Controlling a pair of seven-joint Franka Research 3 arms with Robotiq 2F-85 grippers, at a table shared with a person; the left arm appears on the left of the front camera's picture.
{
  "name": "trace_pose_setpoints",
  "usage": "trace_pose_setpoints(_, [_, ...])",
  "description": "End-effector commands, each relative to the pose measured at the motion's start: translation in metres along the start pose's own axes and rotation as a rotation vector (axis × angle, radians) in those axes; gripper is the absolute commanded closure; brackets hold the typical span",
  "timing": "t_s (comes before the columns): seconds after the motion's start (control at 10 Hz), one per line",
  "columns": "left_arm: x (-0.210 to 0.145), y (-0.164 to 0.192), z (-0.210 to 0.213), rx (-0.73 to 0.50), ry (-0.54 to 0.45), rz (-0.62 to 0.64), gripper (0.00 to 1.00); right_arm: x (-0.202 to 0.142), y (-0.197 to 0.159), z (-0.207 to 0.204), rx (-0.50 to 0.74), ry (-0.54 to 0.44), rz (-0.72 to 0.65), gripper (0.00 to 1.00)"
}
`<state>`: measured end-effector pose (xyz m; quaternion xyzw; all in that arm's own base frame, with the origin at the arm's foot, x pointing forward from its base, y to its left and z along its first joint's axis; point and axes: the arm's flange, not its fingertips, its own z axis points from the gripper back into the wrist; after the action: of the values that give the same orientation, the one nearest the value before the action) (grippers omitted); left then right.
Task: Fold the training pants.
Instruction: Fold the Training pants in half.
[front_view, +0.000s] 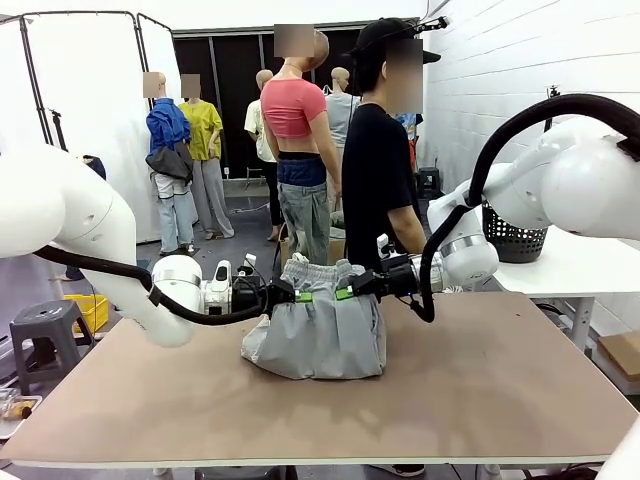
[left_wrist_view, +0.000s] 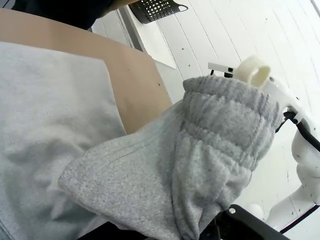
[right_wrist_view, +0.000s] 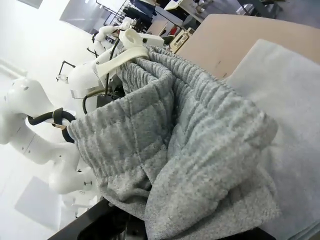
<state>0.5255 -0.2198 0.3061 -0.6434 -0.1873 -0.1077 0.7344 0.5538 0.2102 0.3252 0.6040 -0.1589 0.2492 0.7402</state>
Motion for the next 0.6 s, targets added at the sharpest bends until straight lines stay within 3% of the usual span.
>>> trace_pose_setpoints(0.0, [0.014, 0.003, 0.005, 0.084, -0.035, 0.022, 1.00, 0.013, -0.010, -0.006, -0.012, -0.038, -0.052, 1.00])
trace_pose_setpoints(0.3, [0.036, 0.026, 0.018, 0.163, -0.095, 0.175, 1.00, 0.034, -0.046, -0.018, -0.046, -0.039, -0.149, 1.00])
trace_pose_setpoints(0.5, [0.048, 0.036, 0.026, 0.180, -0.109, 0.204, 1.00, 0.043, -0.065, -0.022, -0.061, -0.011, -0.178, 1.00])
